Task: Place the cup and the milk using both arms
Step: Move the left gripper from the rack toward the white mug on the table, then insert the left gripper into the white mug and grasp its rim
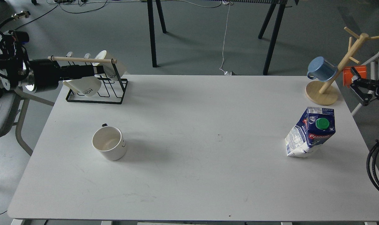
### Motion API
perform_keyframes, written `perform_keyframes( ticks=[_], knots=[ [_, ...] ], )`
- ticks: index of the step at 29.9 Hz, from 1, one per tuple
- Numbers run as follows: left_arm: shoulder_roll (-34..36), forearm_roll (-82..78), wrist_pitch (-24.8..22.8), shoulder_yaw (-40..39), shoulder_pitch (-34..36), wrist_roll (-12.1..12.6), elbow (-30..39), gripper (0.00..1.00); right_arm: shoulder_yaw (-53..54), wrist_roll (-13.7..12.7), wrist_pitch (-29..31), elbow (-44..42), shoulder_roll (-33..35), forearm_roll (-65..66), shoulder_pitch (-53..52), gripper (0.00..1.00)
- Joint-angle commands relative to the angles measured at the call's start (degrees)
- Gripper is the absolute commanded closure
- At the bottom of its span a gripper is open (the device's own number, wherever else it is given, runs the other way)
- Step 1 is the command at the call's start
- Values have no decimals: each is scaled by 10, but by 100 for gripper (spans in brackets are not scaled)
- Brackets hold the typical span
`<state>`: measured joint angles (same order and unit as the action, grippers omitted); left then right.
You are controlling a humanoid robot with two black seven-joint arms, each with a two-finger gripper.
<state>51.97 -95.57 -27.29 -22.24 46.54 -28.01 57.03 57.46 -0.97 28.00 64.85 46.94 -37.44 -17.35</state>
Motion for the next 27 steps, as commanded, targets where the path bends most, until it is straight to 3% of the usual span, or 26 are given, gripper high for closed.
perform_keyframes(
  ticks=[1,7,27],
  knots=[
    [-3,-57,43,38,-11,0,1,0,-1,0,0,0,0,0,2,1],
    [-6,-68,90,75,-14,0,-11,0,0,0,0,-1,0,0,6,1],
    [-57,-81,89,78,-59,0,-18,0,0,0,0,-3,1,1,11,1]
  ],
)
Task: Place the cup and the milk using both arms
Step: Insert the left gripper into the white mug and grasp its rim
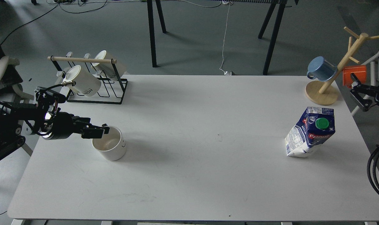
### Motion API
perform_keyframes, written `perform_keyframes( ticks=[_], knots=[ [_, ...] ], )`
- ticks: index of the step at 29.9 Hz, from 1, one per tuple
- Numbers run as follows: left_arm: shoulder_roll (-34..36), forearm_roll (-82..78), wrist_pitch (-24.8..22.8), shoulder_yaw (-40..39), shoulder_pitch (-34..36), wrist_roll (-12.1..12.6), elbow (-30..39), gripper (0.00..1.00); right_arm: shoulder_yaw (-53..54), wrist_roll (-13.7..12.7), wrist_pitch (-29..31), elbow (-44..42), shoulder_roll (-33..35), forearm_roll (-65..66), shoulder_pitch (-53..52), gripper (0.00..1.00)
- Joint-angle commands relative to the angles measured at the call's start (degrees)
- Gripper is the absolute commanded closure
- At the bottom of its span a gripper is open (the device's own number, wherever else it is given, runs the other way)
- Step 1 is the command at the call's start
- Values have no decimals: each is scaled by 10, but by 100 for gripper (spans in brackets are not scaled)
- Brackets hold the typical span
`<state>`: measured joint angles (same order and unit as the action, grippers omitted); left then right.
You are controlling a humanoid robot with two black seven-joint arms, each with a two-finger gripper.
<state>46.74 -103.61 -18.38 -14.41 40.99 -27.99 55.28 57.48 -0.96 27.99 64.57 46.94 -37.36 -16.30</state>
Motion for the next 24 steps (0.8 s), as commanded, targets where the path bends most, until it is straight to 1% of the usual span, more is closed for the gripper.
perform_keyframes(
  ticks=[1,5,9,16,24],
  knots=[
    [-6,0,0,0,-4,0,-3,0,0,0,0,1,1,0,0,1],
    [-9,0,3,0,-11,0,-17,0,-1,0,0,2,1,0,0,1],
    [-27,0,0,0,-17,0,-29,1,-2,0,0,4,1,0,2,1],
    [-30,1,4,-1,-26,0,-37,8,-1,0,0,4,1,0,4,1],
    [-26,-7,5,0,-31,0,-37,33,0,0,0,3,1,0,7,1]
  ],
)
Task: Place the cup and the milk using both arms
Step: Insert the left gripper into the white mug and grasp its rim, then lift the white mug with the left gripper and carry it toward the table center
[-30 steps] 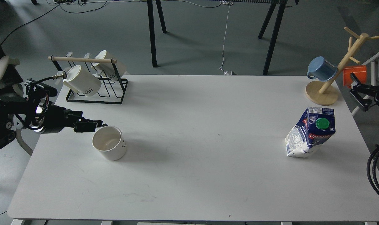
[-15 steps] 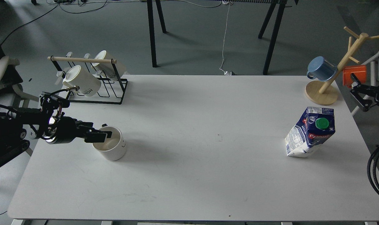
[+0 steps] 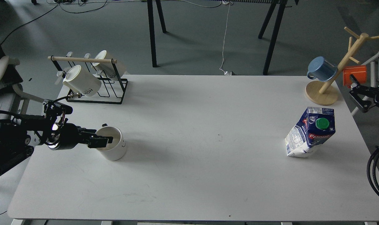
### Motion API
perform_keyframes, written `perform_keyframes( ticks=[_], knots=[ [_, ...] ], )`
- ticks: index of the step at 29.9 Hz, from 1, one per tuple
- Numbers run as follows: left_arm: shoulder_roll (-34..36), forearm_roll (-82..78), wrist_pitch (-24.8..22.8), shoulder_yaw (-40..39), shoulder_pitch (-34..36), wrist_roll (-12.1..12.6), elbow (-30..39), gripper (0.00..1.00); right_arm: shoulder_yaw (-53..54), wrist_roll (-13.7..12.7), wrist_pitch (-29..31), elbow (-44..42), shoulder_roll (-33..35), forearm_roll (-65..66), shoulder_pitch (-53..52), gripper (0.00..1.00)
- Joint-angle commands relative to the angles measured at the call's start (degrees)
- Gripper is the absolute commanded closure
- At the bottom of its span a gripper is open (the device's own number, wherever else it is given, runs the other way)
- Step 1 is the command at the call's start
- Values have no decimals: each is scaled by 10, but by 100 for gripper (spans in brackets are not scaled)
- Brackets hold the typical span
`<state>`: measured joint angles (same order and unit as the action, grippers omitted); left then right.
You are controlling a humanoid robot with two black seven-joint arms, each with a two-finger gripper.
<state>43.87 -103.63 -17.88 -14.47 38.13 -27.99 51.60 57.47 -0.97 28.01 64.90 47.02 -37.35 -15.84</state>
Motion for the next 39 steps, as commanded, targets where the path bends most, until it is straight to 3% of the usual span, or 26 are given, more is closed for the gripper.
perform_keyframes(
  ticks=[1,3,5,6,8,15,22,27,34,39],
  knots=[
    [3,-10,1,1,-2,0,0,38,0,0,0,0,0,0,3,1],
    [4,-20,14,1,-2,0,0,57,0,0,0,0,0,0,4,1],
    [2,-24,45,1,-5,0,0,91,0,0,0,-1,0,-1,4,1],
    [1,-23,64,0,-9,0,0,93,0,0,0,-1,0,0,4,1],
    [1,-23,97,1,-17,0,0,96,0,0,0,-1,0,0,5,1],
    [6,-24,99,1,-19,0,6,99,1,0,0,-2,2,0,5,1],
    [35,-22,73,-3,-11,0,33,99,1,0,0,-2,1,-1,6,1],
    [47,-8,11,-23,51,0,93,98,3,1,0,-6,1,-1,6,1],
    [-77,-11,-13,-21,113,0,77,98,15,2,0,-41,2,-1,6,2],
    [-162,-21,-21,-16,119,0,52,98,15,2,0,-53,2,-1,5,2]
  ],
)
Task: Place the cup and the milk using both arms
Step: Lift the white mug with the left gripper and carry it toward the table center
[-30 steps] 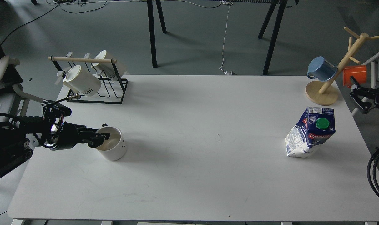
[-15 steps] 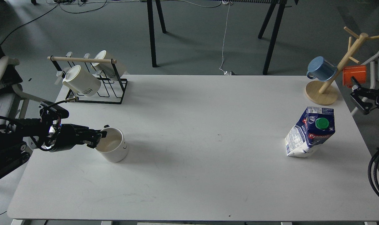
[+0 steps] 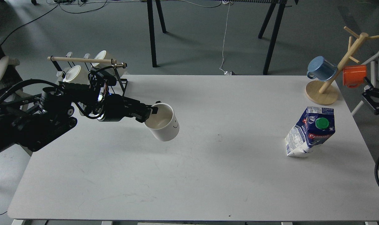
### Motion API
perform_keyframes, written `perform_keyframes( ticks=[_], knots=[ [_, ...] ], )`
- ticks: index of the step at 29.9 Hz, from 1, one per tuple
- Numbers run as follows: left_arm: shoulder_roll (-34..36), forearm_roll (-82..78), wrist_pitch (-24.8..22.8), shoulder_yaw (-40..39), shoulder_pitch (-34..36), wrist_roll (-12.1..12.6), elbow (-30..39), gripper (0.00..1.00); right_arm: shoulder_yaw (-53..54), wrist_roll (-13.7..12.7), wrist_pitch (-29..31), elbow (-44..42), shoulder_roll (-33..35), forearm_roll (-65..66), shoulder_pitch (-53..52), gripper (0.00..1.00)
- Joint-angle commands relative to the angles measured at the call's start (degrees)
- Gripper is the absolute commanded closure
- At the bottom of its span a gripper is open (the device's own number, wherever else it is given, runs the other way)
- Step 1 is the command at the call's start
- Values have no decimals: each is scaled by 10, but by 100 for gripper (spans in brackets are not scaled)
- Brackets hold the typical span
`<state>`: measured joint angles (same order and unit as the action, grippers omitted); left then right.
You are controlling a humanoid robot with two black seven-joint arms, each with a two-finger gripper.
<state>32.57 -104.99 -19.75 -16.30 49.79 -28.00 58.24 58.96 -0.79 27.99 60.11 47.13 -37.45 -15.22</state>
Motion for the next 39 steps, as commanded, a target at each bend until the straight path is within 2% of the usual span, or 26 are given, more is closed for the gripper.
perform_keyframes(
  ticks=[1,12,20,31,39],
  knots=[
    [-66,-13,-2,3,1,0,-24,98,0,0,0,-5,1,-1,-1,1],
    [-145,-41,2,3,-7,0,-67,97,-3,0,0,-5,0,-1,0,1],
    [-187,-52,14,3,-29,0,-89,93,-2,0,0,-13,-3,-1,0,1],
    [-191,-56,15,3,-41,0,-110,88,-2,0,0,-14,-4,-1,0,1],
    [-185,-49,8,1,-41,0,-110,76,-2,-2,0,-13,-5,-1,0,2]
  ],
)
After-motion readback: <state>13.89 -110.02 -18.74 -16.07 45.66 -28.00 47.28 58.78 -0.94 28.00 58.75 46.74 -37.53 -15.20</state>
